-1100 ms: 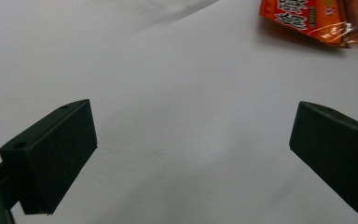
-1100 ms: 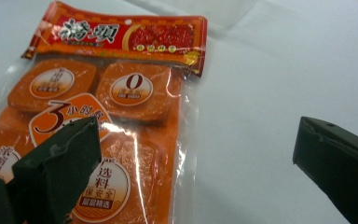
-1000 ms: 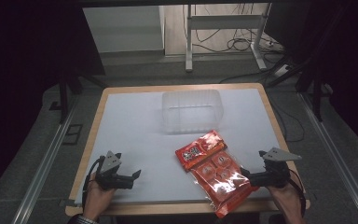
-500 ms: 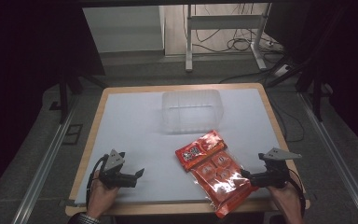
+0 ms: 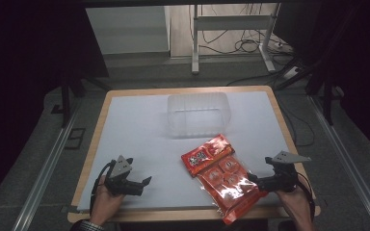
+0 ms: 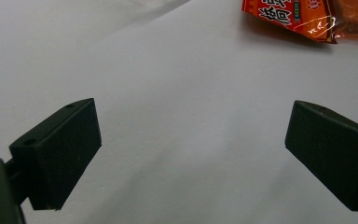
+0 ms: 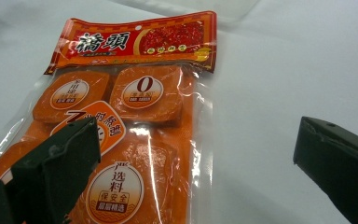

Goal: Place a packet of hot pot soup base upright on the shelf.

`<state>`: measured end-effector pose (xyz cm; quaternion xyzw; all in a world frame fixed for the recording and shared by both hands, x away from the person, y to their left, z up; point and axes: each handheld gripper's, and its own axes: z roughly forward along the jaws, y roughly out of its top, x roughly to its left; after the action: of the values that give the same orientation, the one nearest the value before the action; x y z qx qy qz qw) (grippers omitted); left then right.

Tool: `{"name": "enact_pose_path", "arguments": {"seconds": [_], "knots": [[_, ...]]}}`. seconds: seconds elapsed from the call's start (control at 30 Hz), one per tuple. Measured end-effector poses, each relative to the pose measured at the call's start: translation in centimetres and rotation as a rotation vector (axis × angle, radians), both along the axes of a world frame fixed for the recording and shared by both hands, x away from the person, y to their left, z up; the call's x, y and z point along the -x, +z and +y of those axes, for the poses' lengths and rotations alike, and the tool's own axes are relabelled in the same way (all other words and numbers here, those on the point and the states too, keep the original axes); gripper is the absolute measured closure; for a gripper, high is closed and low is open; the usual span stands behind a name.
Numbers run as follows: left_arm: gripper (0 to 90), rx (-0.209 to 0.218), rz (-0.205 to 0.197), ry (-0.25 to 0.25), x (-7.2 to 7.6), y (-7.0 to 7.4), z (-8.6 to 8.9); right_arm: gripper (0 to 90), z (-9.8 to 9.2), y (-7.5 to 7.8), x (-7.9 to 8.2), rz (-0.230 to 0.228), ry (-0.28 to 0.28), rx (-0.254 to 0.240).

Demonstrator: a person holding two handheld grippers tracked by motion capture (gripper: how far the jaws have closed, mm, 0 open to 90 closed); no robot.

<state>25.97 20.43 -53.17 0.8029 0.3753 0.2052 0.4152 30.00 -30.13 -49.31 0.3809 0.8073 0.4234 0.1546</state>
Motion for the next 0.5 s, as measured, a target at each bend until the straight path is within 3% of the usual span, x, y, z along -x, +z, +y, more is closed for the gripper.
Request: {"name": "enact_pose_path", "arguments": {"seconds": [0.2, 0.27, 0.3, 0.43, 0.47, 0.5], "knots": [[3.1, 0.011, 0.009, -0.003, -0.1, -0.1, 0.2, 1.8, 0.5, 0.2, -0.2, 0.003, -0.025, 0.002], [3.1, 0.014, 0.009, -0.013, -0.2, -0.1, 0.1, 14.3, 0.3, 0.2, -0.2, 0.019, -0.034, 0.034], [3.1, 0.014, 0.009, -0.013, -0.2, -0.1, 0.1, 14.3, 0.3, 0.2, -0.2, 0.019, -0.034, 0.034], [3.2, 0.009, 0.018, -0.028, -0.3, -0.2, -0.2, 40.0, -0.5, 0.6, -0.3, 0.052, -0.046, 0.066], [3.2, 0.004, 0.018, -0.035, -0.4, -0.2, -0.3, 49.8, -0.7, 0.5, -0.4, 0.078, -0.039, 0.073], [3.2, 0.002, 0.018, -0.037, -0.3, -0.2, -0.3, 52.9, -0.7, 0.5, -0.4, 0.09, -0.034, 0.069]]}}
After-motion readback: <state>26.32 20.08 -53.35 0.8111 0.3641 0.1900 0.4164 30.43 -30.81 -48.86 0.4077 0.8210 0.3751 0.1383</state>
